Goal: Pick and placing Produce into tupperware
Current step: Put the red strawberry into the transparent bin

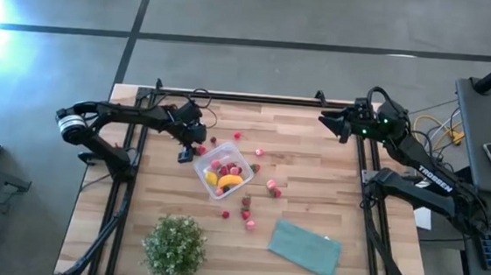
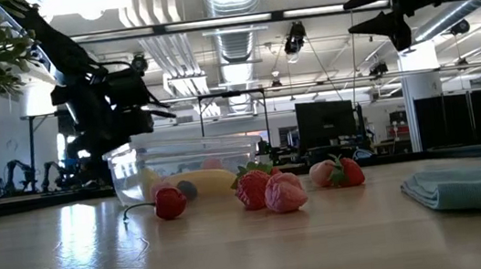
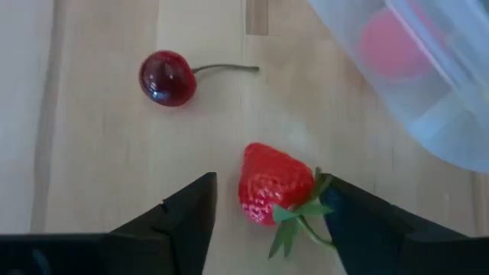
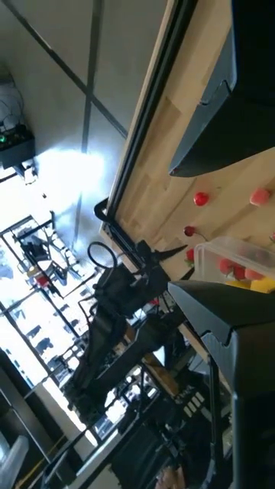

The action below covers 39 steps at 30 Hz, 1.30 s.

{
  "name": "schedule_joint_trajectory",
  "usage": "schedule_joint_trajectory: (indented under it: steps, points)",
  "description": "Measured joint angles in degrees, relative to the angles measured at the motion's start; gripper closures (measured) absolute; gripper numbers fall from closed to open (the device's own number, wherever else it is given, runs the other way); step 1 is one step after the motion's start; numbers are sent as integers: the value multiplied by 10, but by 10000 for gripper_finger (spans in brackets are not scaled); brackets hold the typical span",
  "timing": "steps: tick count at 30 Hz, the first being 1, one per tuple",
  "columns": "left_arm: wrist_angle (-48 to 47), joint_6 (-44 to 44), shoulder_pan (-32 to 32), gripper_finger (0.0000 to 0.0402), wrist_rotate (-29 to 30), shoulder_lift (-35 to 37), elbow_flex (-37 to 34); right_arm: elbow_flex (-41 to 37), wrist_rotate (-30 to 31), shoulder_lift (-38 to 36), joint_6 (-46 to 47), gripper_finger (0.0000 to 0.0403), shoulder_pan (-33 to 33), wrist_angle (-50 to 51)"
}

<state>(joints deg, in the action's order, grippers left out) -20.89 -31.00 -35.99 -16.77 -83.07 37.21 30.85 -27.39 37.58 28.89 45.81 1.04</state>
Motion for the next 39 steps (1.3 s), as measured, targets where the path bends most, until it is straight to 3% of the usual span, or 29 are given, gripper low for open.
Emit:
schedule_joint_trajectory:
  steps: [15,27,29,34,39]
  points:
    - [25,6,0,280,36,-9,2,0,5,1,-4,177,0,4]
    - [-59,6,0,279,79,90,55,0,5,1,-2,177,0,4]
    - [-85,7,0,279,60,113,72,0,5,1,-2,177,0,4]
    - [-127,21,38,279,-73,144,101,0,5,6,-4,177,0,6]
    - [-135,22,125,279,-67,124,100,0,-10,13,-9,177,0,30]
